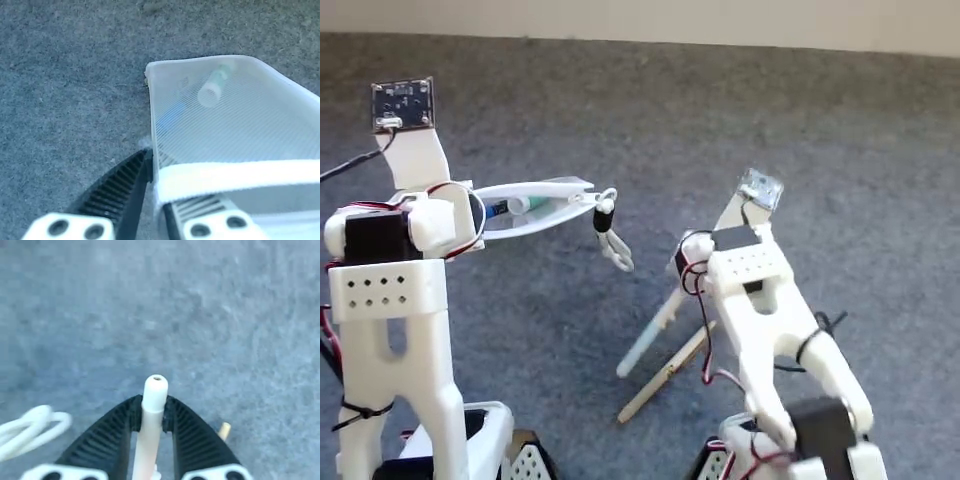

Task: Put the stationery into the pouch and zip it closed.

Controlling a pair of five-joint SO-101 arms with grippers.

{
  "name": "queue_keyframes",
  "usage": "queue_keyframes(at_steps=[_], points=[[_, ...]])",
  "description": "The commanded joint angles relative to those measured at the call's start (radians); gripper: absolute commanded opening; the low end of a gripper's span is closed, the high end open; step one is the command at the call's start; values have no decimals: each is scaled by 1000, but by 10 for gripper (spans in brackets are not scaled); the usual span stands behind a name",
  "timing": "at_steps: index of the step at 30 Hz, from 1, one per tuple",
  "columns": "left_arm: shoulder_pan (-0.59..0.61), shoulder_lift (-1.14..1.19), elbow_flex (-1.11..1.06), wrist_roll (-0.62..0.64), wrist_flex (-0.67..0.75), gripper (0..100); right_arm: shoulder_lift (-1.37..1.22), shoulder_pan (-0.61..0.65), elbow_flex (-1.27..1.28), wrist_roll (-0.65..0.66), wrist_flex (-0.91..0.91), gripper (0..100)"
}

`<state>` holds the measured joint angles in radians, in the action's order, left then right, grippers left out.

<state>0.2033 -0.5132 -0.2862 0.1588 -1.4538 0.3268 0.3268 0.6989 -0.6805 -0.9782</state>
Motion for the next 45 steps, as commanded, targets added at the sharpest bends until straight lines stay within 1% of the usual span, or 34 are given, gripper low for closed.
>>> queue_keyframes(at_steps=[1,7,11,12,15,22,24,28,37,45], points=[[-12,12,-7,5,17,5,133,-7,-21,-8,1,5],[-12,15,-7,5,17,5,288,-5,39,0,-1,5],[-12,15,-7,5,17,5,435,-4,74,6,-1,5],[-12,15,-7,5,17,5,476,2,87,25,-1,5],[-12,15,-7,5,17,5,608,35,133,63,4,5],[-12,15,-7,5,14,5,889,145,194,66,5,5],[-12,15,-7,5,14,5,947,163,196,95,4,5],[-12,15,-7,5,14,5,1041,188,196,180,4,5],[-12,15,-7,5,12,5,1124,308,188,258,13,5],[-12,13,-13,5,15,5,1130,318,194,367,294,5]])
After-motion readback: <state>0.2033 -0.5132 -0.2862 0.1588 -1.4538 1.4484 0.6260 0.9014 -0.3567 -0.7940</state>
